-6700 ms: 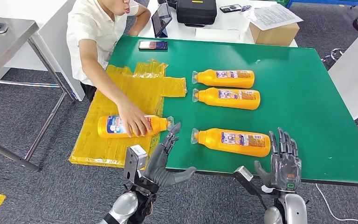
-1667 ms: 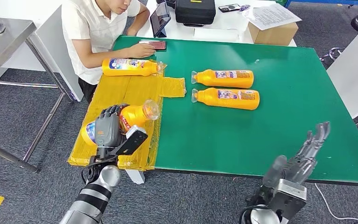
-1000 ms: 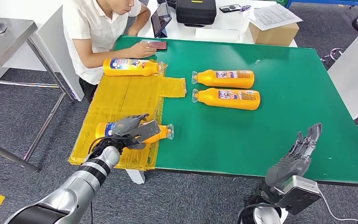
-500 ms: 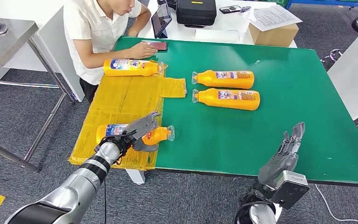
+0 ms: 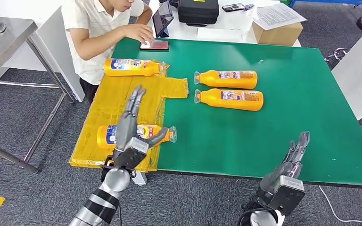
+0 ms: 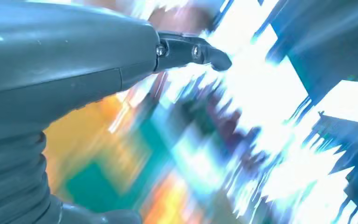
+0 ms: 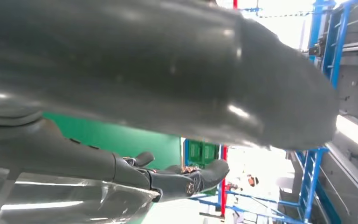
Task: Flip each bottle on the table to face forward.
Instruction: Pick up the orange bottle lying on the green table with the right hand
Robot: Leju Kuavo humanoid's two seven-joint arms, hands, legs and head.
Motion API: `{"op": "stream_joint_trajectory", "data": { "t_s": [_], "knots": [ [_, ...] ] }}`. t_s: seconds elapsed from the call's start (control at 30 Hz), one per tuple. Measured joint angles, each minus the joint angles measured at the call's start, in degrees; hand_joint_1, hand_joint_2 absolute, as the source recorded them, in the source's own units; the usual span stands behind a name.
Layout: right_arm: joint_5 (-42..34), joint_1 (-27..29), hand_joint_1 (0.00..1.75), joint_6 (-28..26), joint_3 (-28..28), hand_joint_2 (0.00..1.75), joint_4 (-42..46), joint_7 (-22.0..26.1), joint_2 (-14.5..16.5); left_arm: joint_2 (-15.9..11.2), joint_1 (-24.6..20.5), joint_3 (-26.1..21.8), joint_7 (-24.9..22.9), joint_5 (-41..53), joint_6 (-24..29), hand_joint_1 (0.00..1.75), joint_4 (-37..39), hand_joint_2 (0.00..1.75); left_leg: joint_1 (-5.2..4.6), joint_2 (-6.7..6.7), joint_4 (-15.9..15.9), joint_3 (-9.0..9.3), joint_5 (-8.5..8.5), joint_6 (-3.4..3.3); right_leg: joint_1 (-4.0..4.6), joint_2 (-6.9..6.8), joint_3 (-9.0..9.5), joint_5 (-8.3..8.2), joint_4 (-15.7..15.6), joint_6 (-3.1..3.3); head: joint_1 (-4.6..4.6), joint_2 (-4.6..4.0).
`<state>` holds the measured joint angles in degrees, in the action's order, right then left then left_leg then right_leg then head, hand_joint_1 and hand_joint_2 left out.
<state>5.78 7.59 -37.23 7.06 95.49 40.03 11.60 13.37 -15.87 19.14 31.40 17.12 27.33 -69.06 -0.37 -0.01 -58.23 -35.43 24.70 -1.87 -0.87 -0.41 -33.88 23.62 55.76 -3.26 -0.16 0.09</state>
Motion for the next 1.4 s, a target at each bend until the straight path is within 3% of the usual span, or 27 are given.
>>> {"op": "stream_joint_trajectory", "data": {
  "t_s": [0.07, 0.2, 0.4, 0.5, 0.6, 0.73, 0.9, 1.2, 1.4],
  "knots": [
    [2.0, -0.1, 0.00, -0.7, 0.9, 1.75, -0.4, -0.5, -0.4, 0.0, 1.4, 2.5, 1.5, 0.0, 4.3, 0.00, -4.4, 1.75, 0.01, -0.02, 0.0, 0.00, 0.02, 0.01, 0.01, 0.00, 0.01, 0.01, 0.0, 0.01, 0.01, 0.00],
    [13.8, -2.3, 0.00, 1.2, 2.9, 1.75, -7.4, -4.6, -3.2, -0.2, 4.3, 6.9, 1.9, -8.6, 3.8, 0.00, -9.2, 1.75, 0.01, 0.08, 0.0, 0.06, 0.03, 0.01, 0.02, 0.01, 0.01, 0.00, 0.0, 0.02, 0.02, 0.00],
    [16.8, -4.0, 0.00, 1.8, 3.2, 1.75, -15.0, -5.0, -5.4, -0.9, 6.3, 9.8, 2.2, -11.2, 3.0, 0.00, -11.8, 1.75, 0.01, -0.14, 0.0, -0.01, -0.08, -0.07, 0.02, -0.20, 0.06, 0.00, 0.0, 0.01, 0.01, 0.00],
    [27.7, -5.6, 0.00, 1.3, 3.6, 1.75, -18.6, -11.7, -7.2, -1.0, 6.7, 10.7, -1.7, -16.8, -2.1, 0.00, -11.9, 1.75, 0.01, -0.12, 0.0, 0.00, -0.07, -0.07, 0.02, -0.19, 0.05, -0.01, 0.0, 0.01, 0.00, 0.00],
    [41.1, -10.1, 0.00, 1.1, 3.8, 1.75, -27.4, -20.1, -11.3, -0.9, 7.0, 12.4, -6.3, -21.6, -6.1, 0.00, -9.6, 1.75, -0.04, -0.17, 0.0, -0.01, -0.10, -0.11, -0.03, -0.24, 0.07, -0.02, 0.0, 0.00, 0.01, 0.00],
    [50.6, -17.9, 0.00, 1.1, 3.7, 1.75, -40.6, -24.5, -16.8, -0.6, 6.6, 14.5, -7.6, -22.5, -6.4, 0.00, -5.2, 1.75, -0.19, -0.16, 0.0, -0.05, -0.16, -0.21, -0.16, -0.27, 0.06, -0.17, 0.0, -0.21, 0.01, 0.00],
    [56.5, -24.4, 0.00, 4.1, 4.4, 1.75, -48.0, -28.6, -19.7, -0.5, 6.3, 15.7, -8.8, -21.0, -5.9, 0.00, -3.6, 1.75, -0.19, -0.14, 0.0, -0.04, -0.17, -0.22, -0.16, -0.27, 0.02, -0.18, 0.0, -0.23, 0.00, 0.00],
    [63.9, -28.4, 0.00, 6.1, 7.6, 1.75, -50.9, -37.2, -20.9, -0.3, 6.0, 16.3, -10.1, -18.8, -6.4, 0.00, -3.4, 1.75, -0.11, -0.16, 0.0, -0.03, -0.17, -0.22, -0.10, -0.26, 0.04, -0.16, 0.0, -0.21, -0.01, 0.00],
    [63.9, -30.6, 0.00, 10.8, 9.0, 1.75, -52.4, -36.7, -21.0, -0.1, 5.9, 16.3, -10.5, -18.0, -6.7, 0.00, -3.4, 1.75, -0.14, -0.14, 0.0, 0.01, -0.18, -0.24, -0.13, -0.26, 0.09, -0.18, 0.0, -0.22, 0.00, 0.00]
  ]
}}
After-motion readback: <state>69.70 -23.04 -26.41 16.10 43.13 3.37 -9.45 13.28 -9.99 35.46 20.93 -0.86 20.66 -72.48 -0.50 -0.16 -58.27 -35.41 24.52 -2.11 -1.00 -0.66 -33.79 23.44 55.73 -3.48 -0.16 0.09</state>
